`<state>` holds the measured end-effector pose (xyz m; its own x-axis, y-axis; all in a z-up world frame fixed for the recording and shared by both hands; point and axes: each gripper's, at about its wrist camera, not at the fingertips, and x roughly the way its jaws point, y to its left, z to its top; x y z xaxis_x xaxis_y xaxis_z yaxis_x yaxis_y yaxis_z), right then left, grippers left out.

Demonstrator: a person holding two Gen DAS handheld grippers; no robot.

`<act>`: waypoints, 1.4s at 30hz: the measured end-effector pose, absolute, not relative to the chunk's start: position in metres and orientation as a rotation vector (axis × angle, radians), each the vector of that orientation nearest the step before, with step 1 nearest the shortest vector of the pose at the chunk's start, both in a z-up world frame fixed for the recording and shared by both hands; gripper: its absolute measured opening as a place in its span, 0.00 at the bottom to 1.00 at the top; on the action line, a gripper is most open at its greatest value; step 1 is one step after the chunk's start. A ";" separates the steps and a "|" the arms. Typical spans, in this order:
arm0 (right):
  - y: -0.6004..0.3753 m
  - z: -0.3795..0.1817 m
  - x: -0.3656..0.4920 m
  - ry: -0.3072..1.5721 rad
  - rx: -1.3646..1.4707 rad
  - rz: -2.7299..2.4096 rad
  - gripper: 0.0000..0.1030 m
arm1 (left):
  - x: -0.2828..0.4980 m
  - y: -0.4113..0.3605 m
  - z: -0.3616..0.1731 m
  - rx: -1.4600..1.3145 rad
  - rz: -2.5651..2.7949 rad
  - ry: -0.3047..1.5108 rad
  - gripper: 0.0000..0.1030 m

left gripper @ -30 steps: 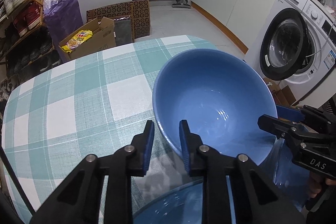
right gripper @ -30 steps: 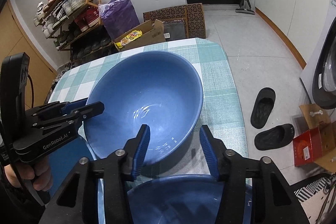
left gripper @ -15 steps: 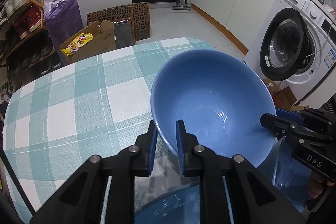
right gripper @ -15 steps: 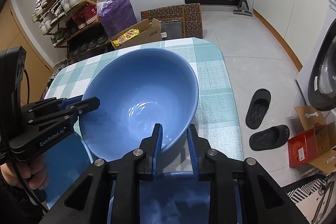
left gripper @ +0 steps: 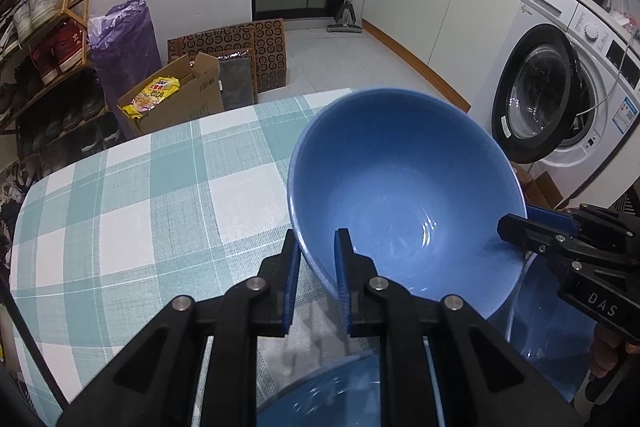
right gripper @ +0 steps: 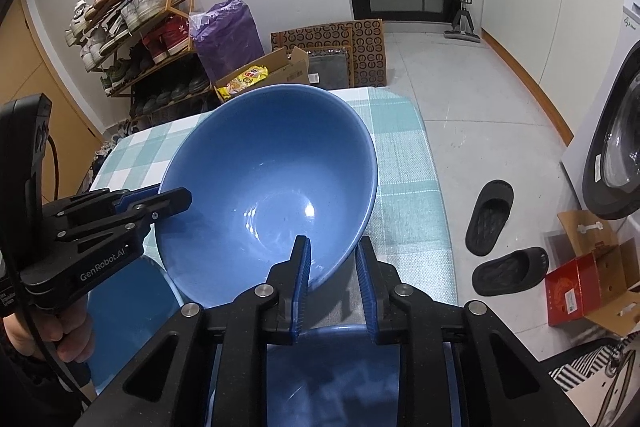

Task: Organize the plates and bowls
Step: 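Lift the blue bowl with both grippers and carry it toward another blue bowl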

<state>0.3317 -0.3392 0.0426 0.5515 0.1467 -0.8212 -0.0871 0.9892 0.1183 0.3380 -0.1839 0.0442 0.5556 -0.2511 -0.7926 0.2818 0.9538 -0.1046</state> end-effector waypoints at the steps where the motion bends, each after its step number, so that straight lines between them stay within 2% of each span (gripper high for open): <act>1: -0.339 0.044 0.330 0.972 0.066 0.138 0.23 | 0.337 -0.184 0.047 0.031 -0.315 0.925 0.14; 29: -0.331 0.133 0.247 0.809 0.034 0.147 0.23 | 0.270 -0.172 0.122 0.030 -0.328 0.761 0.14; 42: -0.308 0.161 0.203 0.759 0.003 0.165 0.23 | 0.231 -0.151 0.138 0.020 -0.319 0.707 0.14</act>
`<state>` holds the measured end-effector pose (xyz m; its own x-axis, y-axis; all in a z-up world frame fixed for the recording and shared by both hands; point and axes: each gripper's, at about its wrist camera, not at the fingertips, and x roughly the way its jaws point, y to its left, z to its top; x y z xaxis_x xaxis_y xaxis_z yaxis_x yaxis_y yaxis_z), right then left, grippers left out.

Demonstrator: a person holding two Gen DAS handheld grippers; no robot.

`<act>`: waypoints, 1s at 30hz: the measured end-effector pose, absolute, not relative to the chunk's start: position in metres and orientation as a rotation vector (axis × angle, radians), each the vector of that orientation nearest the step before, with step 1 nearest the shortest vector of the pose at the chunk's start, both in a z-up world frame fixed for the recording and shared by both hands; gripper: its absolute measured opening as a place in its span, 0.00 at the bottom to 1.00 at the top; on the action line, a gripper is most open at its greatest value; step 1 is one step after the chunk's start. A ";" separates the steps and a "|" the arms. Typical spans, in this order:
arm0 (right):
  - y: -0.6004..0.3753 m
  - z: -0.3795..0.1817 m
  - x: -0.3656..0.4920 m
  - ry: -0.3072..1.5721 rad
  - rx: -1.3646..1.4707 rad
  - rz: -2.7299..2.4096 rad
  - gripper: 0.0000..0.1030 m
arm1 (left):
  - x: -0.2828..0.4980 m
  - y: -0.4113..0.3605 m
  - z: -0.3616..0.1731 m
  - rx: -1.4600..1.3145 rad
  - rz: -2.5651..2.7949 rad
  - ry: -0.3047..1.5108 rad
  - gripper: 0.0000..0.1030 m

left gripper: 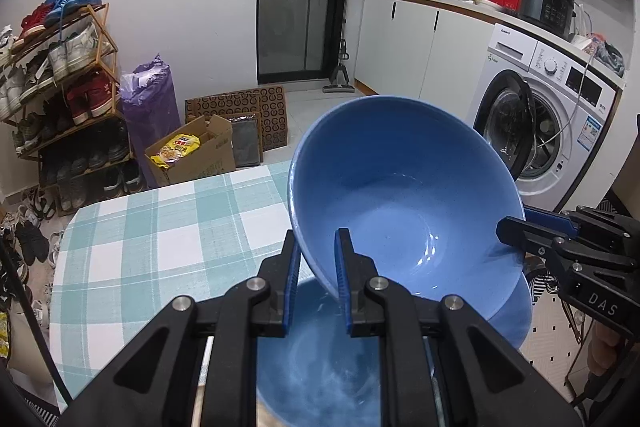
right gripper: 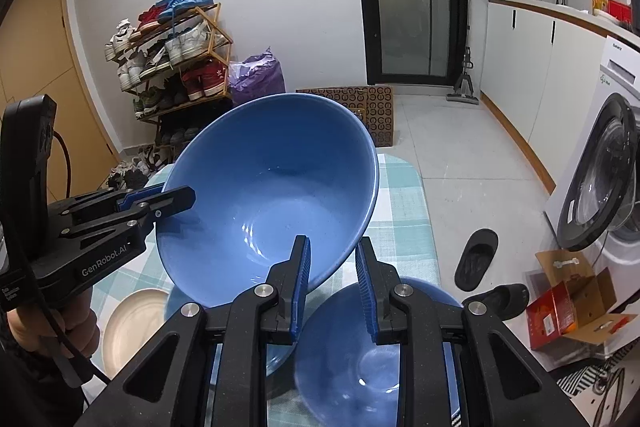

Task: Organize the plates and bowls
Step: 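Lift the blue bowl with both grippers and carry it toward another blue bowl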

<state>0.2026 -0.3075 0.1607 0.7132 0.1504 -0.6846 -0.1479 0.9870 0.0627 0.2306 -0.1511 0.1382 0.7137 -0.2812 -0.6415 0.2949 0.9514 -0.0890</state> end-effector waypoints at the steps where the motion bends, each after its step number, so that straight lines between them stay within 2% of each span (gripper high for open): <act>1: -0.305 0.162 0.198 0.756 -0.002 0.167 0.23 | 0.227 -0.150 0.139 0.019 -0.319 0.704 0.14; 30: -0.243 0.154 0.151 0.749 -0.057 0.220 0.23 | 0.174 -0.102 0.124 -0.002 -0.275 0.694 0.15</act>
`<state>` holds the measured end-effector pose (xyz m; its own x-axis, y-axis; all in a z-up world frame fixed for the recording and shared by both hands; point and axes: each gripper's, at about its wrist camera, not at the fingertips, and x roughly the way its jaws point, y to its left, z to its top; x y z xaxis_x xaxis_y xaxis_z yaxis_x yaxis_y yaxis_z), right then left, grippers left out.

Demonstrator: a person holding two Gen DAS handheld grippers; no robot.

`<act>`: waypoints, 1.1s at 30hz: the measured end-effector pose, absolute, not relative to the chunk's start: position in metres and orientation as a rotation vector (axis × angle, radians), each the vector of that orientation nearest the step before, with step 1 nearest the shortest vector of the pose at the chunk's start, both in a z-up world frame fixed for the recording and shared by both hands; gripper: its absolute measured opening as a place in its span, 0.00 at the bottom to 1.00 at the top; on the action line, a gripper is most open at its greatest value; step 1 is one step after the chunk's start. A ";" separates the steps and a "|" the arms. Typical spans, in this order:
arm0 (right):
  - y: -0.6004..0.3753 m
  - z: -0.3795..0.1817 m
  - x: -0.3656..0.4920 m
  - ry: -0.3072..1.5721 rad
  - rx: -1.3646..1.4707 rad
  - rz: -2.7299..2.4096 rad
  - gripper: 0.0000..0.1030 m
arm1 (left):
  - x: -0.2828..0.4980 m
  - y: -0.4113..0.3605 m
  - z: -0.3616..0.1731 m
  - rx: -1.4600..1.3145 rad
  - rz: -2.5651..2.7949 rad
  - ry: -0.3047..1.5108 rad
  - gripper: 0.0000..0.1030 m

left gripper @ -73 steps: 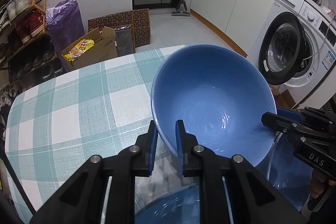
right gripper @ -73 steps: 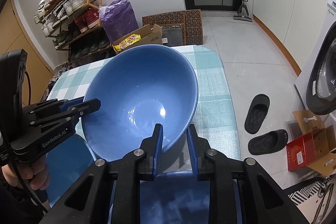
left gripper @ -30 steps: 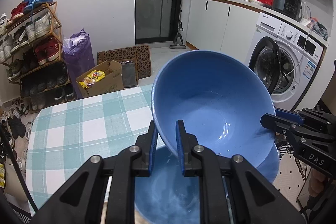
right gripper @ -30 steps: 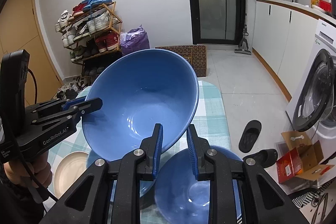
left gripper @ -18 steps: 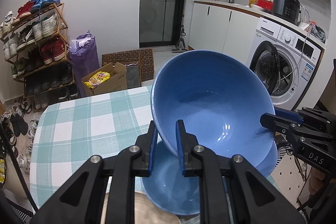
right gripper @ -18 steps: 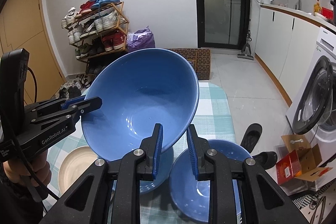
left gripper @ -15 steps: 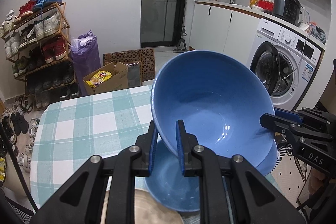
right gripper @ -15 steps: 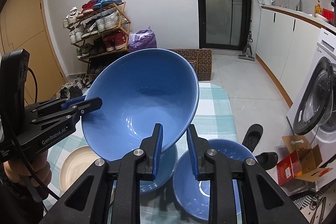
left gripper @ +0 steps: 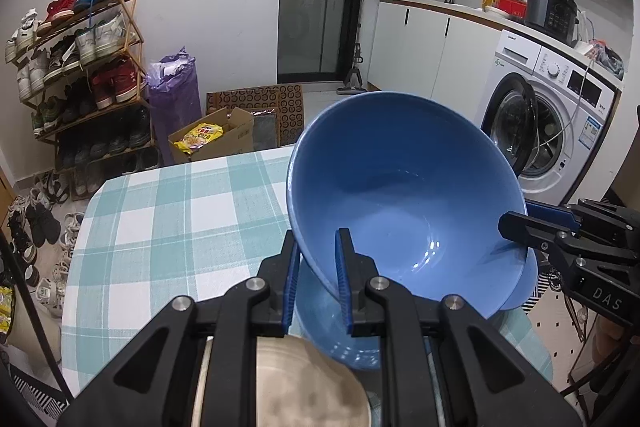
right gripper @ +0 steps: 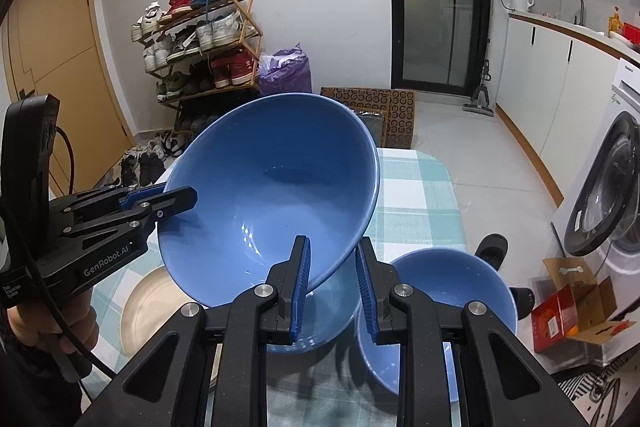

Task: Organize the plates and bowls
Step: 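Lower the held blue bowl onto the table beside the other blue bowl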

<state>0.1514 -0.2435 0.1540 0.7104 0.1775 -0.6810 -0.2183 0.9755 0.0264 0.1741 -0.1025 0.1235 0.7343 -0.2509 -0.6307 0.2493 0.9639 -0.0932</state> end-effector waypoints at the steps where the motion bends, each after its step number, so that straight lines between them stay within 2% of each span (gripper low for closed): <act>1: -0.242 0.152 0.151 0.752 -0.057 0.221 0.23 | 0.173 -0.102 0.122 -0.003 -0.273 0.695 0.15; 33: -0.227 0.093 0.158 0.856 -0.059 0.229 0.23 | 0.172 -0.101 0.068 0.007 -0.265 0.797 0.15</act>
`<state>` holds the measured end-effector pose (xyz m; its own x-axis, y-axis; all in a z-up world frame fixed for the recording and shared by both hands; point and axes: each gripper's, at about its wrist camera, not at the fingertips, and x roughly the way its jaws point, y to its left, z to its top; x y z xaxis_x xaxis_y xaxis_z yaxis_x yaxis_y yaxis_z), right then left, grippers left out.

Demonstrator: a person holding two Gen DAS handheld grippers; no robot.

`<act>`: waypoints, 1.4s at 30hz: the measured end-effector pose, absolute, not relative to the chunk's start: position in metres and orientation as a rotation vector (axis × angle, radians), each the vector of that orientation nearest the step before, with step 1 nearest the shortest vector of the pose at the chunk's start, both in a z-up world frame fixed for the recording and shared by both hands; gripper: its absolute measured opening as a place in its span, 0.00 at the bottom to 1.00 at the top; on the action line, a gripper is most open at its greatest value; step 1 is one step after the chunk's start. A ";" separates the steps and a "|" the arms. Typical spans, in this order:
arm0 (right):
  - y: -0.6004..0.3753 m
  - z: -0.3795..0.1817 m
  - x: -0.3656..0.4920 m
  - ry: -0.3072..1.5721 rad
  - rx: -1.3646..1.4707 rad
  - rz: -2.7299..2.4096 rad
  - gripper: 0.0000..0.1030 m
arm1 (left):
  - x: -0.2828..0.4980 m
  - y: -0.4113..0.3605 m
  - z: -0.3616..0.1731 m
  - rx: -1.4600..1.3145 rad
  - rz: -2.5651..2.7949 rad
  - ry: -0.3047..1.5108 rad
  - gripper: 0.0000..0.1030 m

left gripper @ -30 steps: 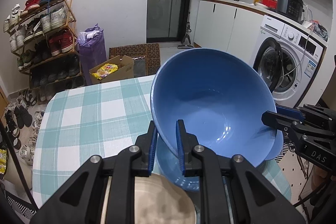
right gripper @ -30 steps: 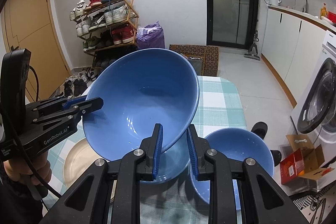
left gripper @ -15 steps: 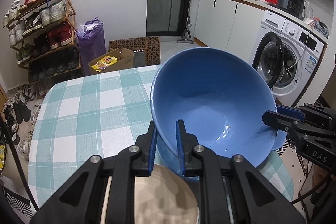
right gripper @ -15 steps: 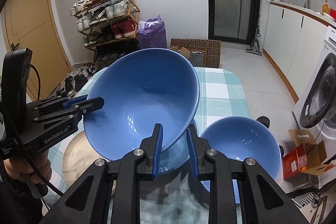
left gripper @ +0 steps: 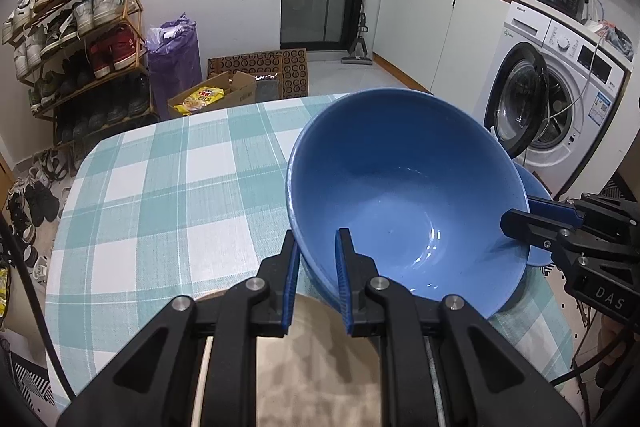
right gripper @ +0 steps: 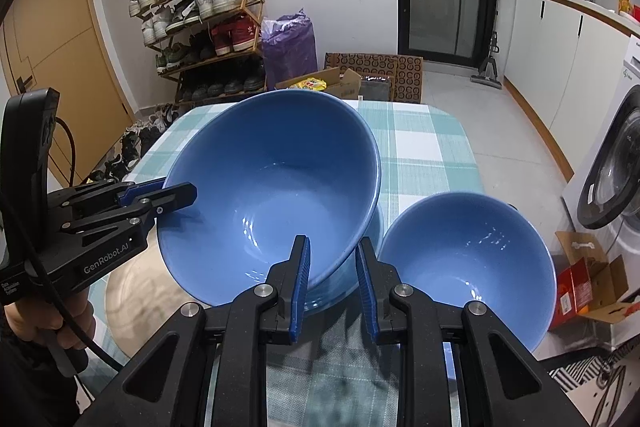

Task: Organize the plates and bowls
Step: 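Lower the held blue bowl onto the table beside the other blue bowl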

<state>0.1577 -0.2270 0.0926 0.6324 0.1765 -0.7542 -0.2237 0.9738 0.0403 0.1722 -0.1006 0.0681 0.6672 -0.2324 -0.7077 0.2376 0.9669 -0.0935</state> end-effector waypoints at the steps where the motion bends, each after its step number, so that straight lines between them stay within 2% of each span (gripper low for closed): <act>1: -0.226 0.090 0.159 0.860 -0.058 0.229 0.23 | 0.173 -0.100 0.067 0.006 -0.265 0.800 0.15; 42: -0.218 0.054 0.168 0.930 -0.144 0.195 0.23 | 0.182 -0.113 0.038 0.087 -0.230 0.859 0.16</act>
